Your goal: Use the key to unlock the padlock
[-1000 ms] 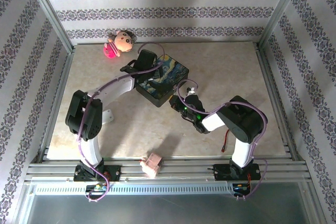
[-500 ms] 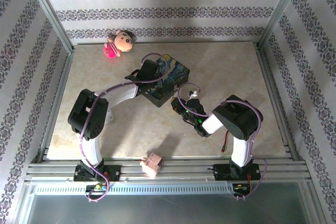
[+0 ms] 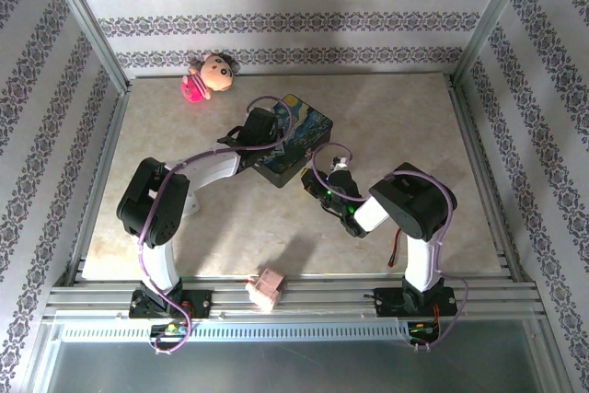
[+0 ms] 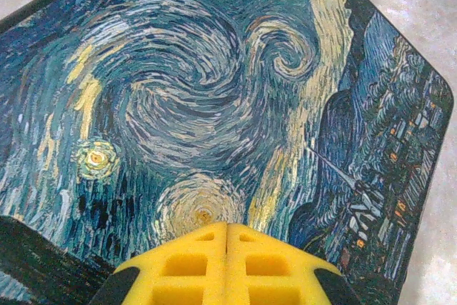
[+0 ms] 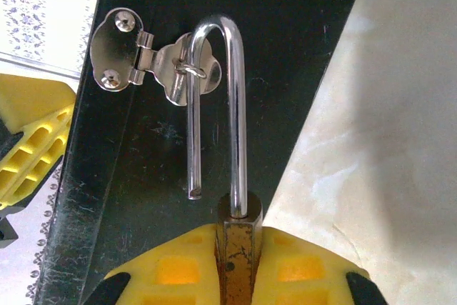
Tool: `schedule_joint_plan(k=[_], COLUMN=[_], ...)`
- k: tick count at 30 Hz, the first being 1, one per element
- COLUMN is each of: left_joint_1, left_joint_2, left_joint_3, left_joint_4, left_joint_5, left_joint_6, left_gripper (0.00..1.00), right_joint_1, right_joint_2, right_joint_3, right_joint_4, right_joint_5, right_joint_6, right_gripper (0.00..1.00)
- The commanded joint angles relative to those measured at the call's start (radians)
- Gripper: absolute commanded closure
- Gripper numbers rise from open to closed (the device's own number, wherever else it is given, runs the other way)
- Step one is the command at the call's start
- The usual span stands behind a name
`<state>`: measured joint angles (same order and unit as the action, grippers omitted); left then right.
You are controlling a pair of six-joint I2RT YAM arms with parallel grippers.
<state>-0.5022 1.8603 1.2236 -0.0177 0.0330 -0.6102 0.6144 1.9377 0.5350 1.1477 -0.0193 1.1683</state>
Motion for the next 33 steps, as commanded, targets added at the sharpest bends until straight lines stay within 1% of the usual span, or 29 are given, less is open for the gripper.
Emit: schedule_joint_plan(k=[1,10,17,20,26,30,33], left_joint_1=[0.003,0.004,0.005,0.005,0.004,0.004,0.003], left_joint_2=[0.042,0.042,0.039,0.038,0.052,0.047,0.046], left_joint_3=[-0.067,-0.081,-0.08,-0.069,-0.037,-0.054,-0.068], left_joint_4=[-0.18,-0.182,-0.194,-0.215,-0.313,-0.344,-0.344], left_joint_5=[0.017,0.016,0.004,-0.018,-0.104,-0.12,-0.122], left_joint_6=[-0.013,-0.014,-0.013,0.0,0.047,0.049,0.053], left_gripper=[1.0,1.0,1.0,1.0,1.0,1.0,1.0], right_joint_1=[-0.028,-0.039,-0.068,-0.072,-0.068,-0.082,-0.092], right_joint_2=[0.009,0.002,-0.005,0.0,0.01,0.012,0.023], right_joint_3=[0.048,0.065,0.052,0.067,0.065,0.051,0.039], right_joint_4=[0.055,0.07,0.09,0.094,0.122,0.127,0.133], right_joint_5=[0.03,0.021,0.016,0.0,-0.006,-0.012,-0.01], right_joint_6=[-0.025,-0.026,-0.021,-0.016,0.01,0.026,0.034], right_gripper=[1.0,1.0,1.0,1.0,1.0,1.0,0.98])
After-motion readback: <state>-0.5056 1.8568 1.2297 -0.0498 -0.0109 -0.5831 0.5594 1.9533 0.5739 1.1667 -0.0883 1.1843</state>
